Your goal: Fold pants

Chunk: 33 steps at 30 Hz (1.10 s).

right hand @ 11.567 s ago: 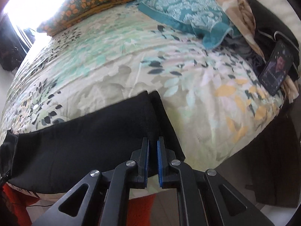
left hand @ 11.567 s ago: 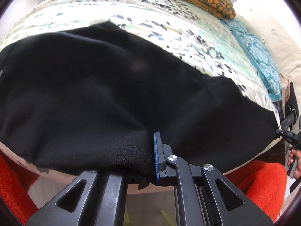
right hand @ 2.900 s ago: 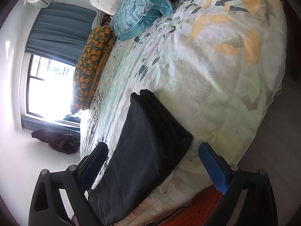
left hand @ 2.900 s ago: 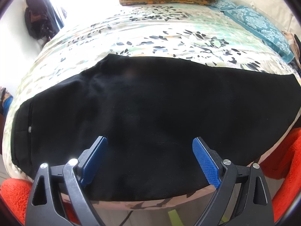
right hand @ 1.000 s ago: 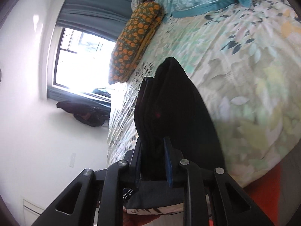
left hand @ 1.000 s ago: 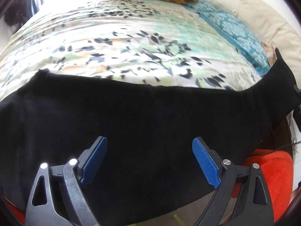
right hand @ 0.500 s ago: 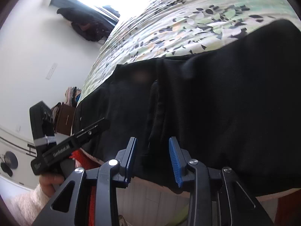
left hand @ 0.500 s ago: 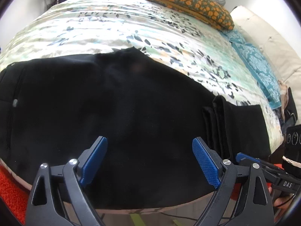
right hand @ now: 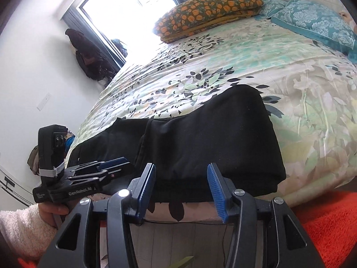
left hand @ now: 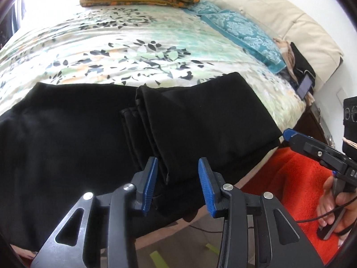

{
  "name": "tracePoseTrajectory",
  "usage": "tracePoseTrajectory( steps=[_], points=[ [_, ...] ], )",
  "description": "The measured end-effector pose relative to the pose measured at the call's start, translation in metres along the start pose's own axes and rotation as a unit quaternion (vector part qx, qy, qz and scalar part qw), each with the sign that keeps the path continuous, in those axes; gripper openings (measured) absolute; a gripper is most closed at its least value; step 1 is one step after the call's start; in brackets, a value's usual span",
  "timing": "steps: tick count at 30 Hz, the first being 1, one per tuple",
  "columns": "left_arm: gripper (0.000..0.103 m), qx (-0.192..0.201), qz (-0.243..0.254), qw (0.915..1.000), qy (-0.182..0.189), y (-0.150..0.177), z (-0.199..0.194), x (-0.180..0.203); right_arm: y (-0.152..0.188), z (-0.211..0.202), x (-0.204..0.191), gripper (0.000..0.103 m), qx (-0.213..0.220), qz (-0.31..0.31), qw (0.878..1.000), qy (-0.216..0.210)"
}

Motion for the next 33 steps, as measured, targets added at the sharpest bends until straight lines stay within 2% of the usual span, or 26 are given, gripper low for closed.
tracePoseTrajectory(
  steps=[5,6,7,8,9,12,15,17,19,22,23,24,25,26,27,29,33],
  points=[
    [0.039,-0.019,-0.011,0.9996,-0.020,-0.001,0.014,-0.004,0.000,-0.003,-0.008,0.049,0.007,-0.023,1.000,-0.011],
    [0.036,-0.025,-0.012,0.9994,-0.022,0.001,0.019,-0.004,0.001,-0.006,-0.012,0.049,0.010,-0.024,1.000,-0.012],
    [0.028,-0.031,-0.015,0.9991,-0.025,0.001,0.023,-0.005,0.001,-0.008,-0.012,0.049,0.012,-0.023,1.000,-0.012],
    [0.012,-0.035,-0.018,0.9987,-0.032,0.002,0.026,-0.006,-0.001,-0.008,-0.012,0.049,0.016,-0.021,1.000,-0.012],
    [0.011,-0.032,-0.022,0.9987,-0.033,0.002,0.025,-0.007,-0.002,-0.009,-0.011,0.049,0.020,-0.020,1.000,-0.010],
    [0.009,-0.007,-0.023,0.9993,-0.030,0.001,0.003,-0.001,-0.005,-0.013,-0.008,0.049,0.033,-0.018,0.999,0.001],
    [0.009,-0.008,-0.013,0.9992,-0.037,0.010,-0.014,-0.002,-0.006,-0.020,-0.008,0.050,0.049,-0.030,0.998,0.014],
    [0.009,-0.025,-0.024,0.9982,-0.048,0.018,-0.006,-0.011,-0.006,-0.013,-0.012,0.054,0.042,-0.044,0.998,0.024],
    [0.011,-0.032,-0.030,0.9975,-0.054,0.024,0.005,-0.016,-0.006,0.012,-0.018,0.055,0.012,-0.065,0.997,0.038],
    [0.019,-0.026,-0.034,0.9976,-0.054,0.018,0.000,-0.014,0.004,0.065,-0.023,0.055,-0.067,-0.099,0.990,0.073],
    [0.036,-0.014,-0.037,0.9973,-0.061,0.014,-0.007,-0.016,0.009,0.077,-0.023,0.056,-0.085,-0.106,0.987,0.081],
    [0.064,0.007,-0.043,0.9963,-0.075,0.009,-0.017,-0.021,0.012,0.083,-0.024,0.057,-0.088,-0.112,0.986,0.087],
    [0.075,0.034,-0.052,0.9944,-0.086,0.003,-0.028,-0.027,0.012,0.084,-0.026,0.057,-0.081,-0.120,0.985,0.090],
    [0.082,0.057,-0.066,0.9919,-0.092,-0.001,-0.037,-0.036,0.012,0.084,-0.028,0.057,-0.077,-0.128,0.985,0.091],
    [0.082,0.061,-0.084,0.9906,-0.089,-0.003,-0.039,-0.044,0.013,0.085,-0.030,0.057,-0.077,-0.132,0.984,0.092],
    [0.082,0.039,-0.115,0.9906,-0.063,-0.006,-0.029,-0.056,0.015,0.085,-0.030,0.058,-0.072,-0.137,0.983,0.098],
    [0.082,-0.009,-0.116,0.9927,-0.031,-0.007,0.002,-0.052,0.017,0.084,-0.029,0.059,-0.068,-0.139,0.983,0.098]
  ],
)
Point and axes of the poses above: each gripper's, at about its wrist camera, not at the fingertips, and z roughly the way its jaws point, x to its right, y to its underside, the point moved 5 cm from there along z, roughly the way its jaws point, and after that the axes turned 15 degrees about y, right-handed, at the moved point
